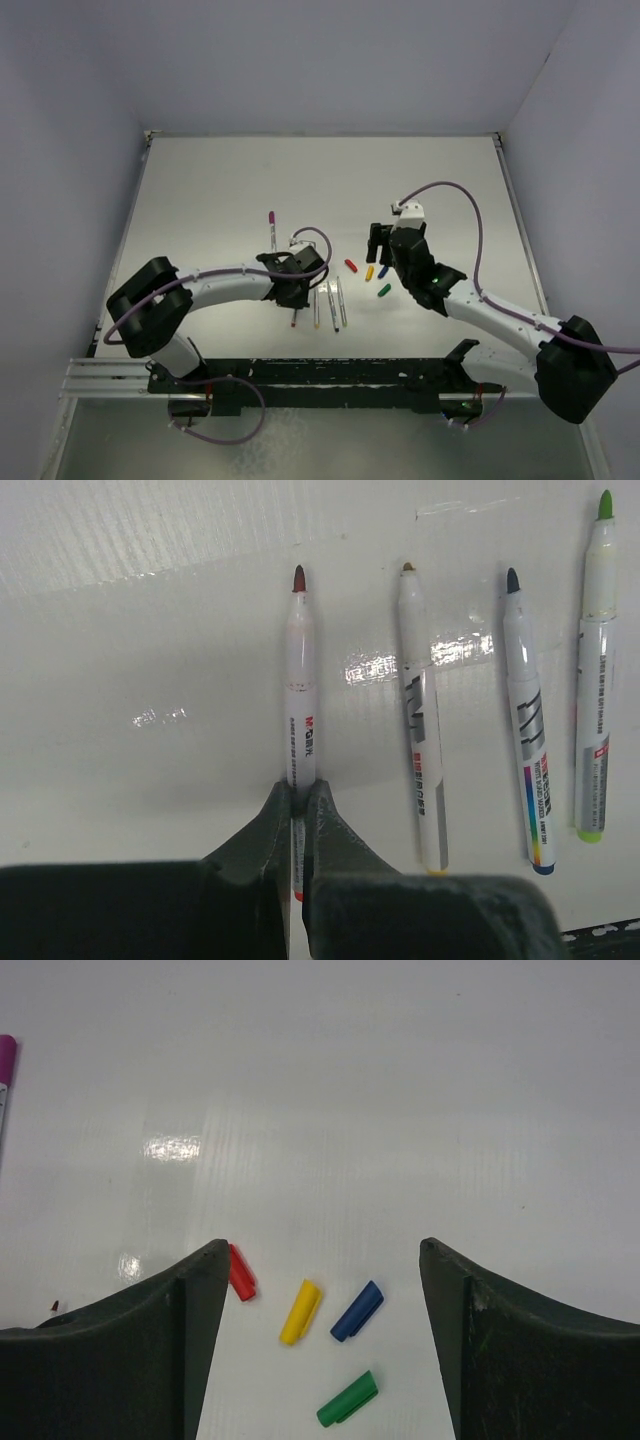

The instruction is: Insert the pens into the pen caps

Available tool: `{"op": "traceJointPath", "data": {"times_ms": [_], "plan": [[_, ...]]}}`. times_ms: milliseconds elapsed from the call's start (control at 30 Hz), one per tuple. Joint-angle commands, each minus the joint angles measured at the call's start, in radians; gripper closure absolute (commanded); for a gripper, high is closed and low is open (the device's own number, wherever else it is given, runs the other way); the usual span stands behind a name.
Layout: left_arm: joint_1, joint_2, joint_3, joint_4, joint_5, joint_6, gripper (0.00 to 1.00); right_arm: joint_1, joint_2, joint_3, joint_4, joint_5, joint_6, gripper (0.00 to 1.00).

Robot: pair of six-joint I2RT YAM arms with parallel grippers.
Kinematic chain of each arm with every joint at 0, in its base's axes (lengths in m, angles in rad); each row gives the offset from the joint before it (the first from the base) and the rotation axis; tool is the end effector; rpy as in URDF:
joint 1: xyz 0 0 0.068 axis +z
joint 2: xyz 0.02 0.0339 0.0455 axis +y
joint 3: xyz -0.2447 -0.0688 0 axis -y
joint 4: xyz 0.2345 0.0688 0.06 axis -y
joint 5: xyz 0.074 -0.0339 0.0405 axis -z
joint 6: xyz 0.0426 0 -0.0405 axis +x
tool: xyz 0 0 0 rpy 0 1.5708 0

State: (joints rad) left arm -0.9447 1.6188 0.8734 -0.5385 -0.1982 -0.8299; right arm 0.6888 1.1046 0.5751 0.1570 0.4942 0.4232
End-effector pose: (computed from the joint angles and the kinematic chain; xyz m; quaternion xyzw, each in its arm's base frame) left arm 0.1694 -0.2200 0.1319 0.0424 0.9841 -0.0485 0.1658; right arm 0.2032 0.1411 0.2248 0.0307 0.8119 0.1170 0.5711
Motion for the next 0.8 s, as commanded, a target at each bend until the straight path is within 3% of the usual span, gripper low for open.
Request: {"op": "traceJointPath", "data": {"times_ms": [0, 200, 467, 567, 767], "plan": [[-0.008, 0.034, -0.108, 0.015, 0.012, -0.008, 1.00, -0.009, 0.041, 0.079, -0.007, -0.056, -0.031, 0.23], [-0.007, -0.147, -0.079, -0.007, -0.029, 0.045, 1.00, -0.012, 0.175, 0.179, -0.052, -0.164, -0.079, 0.27], [-0.008, -0.419, -0.157, 0.086, -0.012, 0.083, 1.00, -0.011, 0.349, 0.302, -0.153, -0.267, -0.123, 0.36], [-0.008, -0.478, -0.175, 0.113, -0.008, 0.098, 1.00, -0.011, 0.385, 0.314, -0.158, -0.297, -0.121, 0.43], [-0.007, -0.525, -0.207, 0.185, 0.025, 0.121, 1.00, -0.012, 0.449, 0.335, -0.164, -0.341, -0.119, 0.47]]}}
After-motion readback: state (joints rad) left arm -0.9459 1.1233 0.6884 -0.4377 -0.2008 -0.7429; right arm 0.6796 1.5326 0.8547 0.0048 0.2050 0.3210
